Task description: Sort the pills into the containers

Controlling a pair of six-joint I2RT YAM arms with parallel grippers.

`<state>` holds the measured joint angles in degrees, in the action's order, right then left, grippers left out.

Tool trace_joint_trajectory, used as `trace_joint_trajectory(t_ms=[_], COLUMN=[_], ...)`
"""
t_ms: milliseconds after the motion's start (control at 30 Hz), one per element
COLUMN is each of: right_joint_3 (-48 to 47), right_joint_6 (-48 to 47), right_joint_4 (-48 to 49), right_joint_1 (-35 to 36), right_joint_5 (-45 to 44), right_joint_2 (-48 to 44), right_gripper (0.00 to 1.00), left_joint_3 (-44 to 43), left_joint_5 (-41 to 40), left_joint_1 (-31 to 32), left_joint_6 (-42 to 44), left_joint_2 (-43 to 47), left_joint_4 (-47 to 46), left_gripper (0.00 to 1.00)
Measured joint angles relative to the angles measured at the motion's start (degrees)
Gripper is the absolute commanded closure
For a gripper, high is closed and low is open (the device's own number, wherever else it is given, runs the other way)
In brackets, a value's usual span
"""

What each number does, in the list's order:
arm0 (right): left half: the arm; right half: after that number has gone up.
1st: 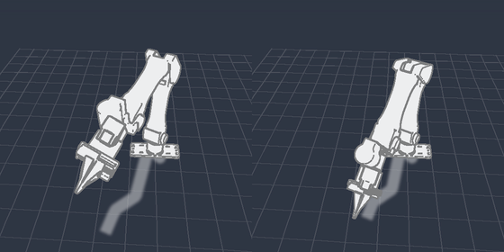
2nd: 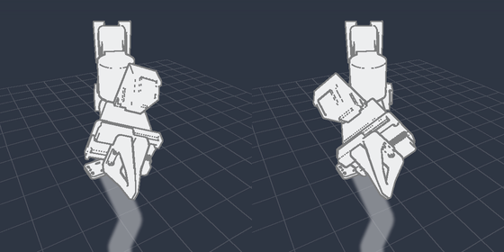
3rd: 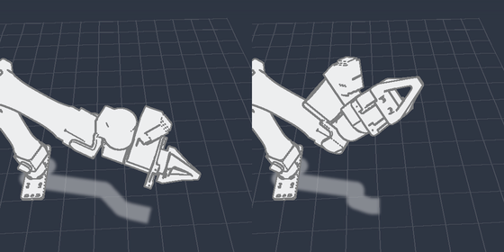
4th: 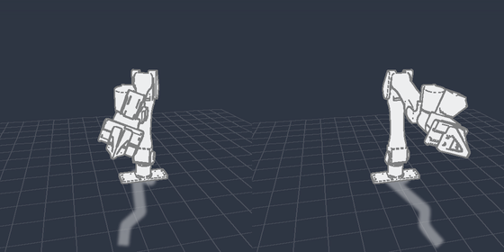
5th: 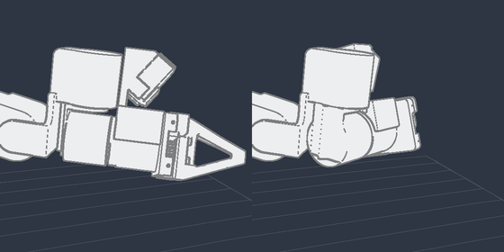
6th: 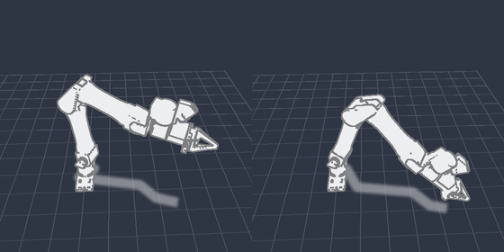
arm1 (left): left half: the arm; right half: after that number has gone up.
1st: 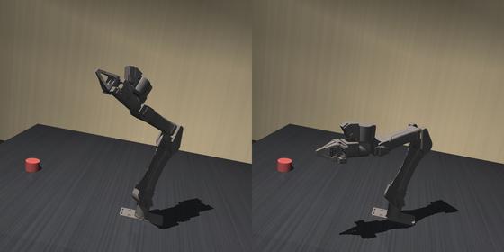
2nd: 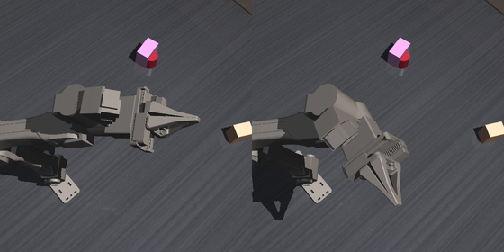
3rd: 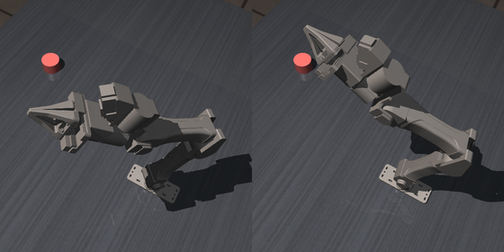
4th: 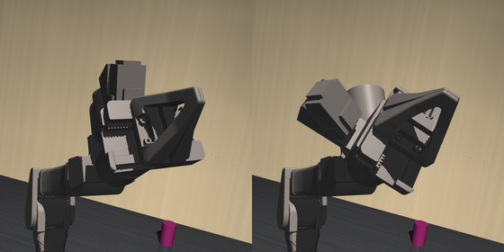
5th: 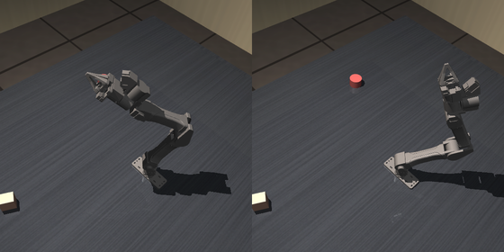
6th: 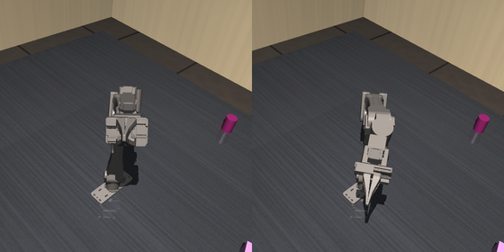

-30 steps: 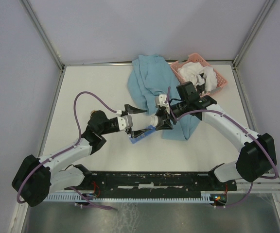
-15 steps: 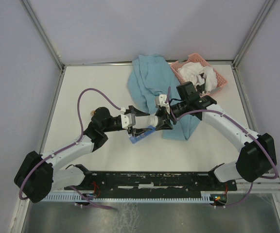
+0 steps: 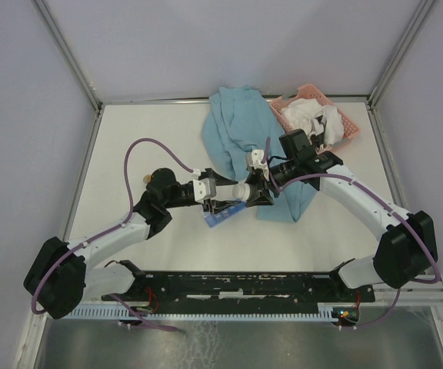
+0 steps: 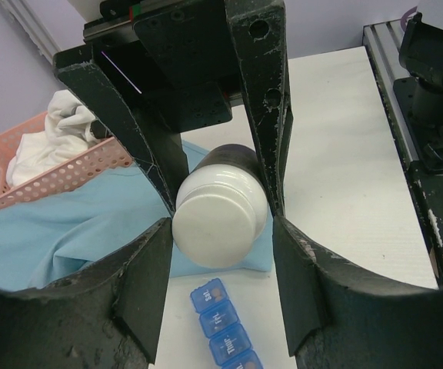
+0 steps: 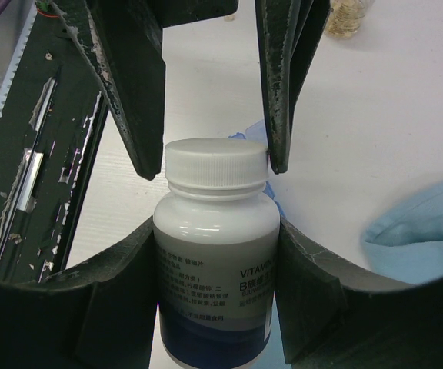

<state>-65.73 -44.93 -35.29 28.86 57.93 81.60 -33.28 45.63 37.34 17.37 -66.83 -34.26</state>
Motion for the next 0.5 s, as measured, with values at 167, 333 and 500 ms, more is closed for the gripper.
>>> trace_joint_trajectory(t_ms=[167, 333, 500], right_joint_3=[0.00, 0.00, 0.00], right_joint_6=[0.00, -0.02, -0.11], right_joint_4=[-0.15, -0.59, -0.76], right_joint_1=[0.00, 0.00, 0.00], right_joint_5=[0.09, 0.11, 0.11], right_joint_2=[0.00, 0.00, 0.00], right_gripper=[0.95, 0.95, 0.95], left_joint_3=[0.00, 0.00, 0.00], left_joint_5=[-0.07, -0.20, -0.02], left_joint_1=[0.00, -0.07, -0.11], left_joint_6=[0.00, -0.09, -1.38], left_joint_2=[-0.07, -0.13, -0.13], left_joint_4=[0.07, 0.07, 0.07], left_gripper=[0.46, 0.54, 0.67])
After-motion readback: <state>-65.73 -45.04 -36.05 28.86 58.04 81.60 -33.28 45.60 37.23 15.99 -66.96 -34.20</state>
